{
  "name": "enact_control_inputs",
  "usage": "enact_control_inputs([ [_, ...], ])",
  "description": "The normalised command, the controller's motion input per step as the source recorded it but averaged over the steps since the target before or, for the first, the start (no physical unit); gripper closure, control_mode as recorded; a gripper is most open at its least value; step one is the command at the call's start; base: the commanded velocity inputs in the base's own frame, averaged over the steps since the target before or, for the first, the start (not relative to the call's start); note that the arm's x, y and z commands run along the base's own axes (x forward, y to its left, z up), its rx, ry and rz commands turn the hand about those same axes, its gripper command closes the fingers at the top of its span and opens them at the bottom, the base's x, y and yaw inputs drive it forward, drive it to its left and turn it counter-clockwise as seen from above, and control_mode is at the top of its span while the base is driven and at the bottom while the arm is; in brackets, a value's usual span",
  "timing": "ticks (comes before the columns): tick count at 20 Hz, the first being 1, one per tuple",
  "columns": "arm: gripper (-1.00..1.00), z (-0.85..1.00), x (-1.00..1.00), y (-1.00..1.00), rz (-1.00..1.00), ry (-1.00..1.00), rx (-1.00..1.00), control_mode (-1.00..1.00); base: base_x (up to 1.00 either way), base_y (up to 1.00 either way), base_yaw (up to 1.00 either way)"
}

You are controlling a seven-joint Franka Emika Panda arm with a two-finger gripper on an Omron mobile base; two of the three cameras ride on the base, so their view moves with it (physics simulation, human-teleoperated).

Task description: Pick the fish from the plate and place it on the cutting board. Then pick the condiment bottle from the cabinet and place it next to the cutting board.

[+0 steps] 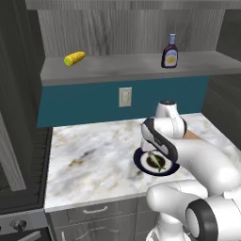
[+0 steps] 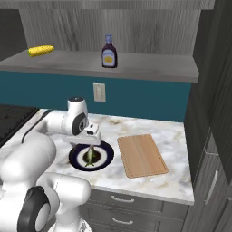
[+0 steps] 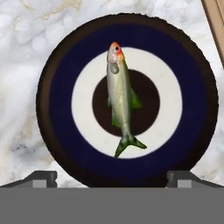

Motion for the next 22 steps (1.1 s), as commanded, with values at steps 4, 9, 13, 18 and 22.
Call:
enact_control_inputs([
  [4, -1.00, -0.27, 0.13, 0.00, 0.00, 0.00, 0.00, -1.00, 0.00, 0.00, 0.00],
  [9, -1.00, -0.26, 0.14, 0.00, 0.00, 0.00, 0.00, -1.00, 0.00, 0.00, 0.00],
  [13, -1.00, -0.23, 0.16, 0.00, 0.00, 0.00, 0.00, -1.00, 0.00, 0.00, 0.00],
  [18, -1.00, -0.18, 0.11, 0.00, 0.00, 0.00, 0.00, -1.00, 0.00, 0.00, 0.00],
  [22, -1.00, -0.15, 0.13, -0.01, 0.00, 0.00, 0.00, -1.00, 0.00, 0.00, 0.00],
])
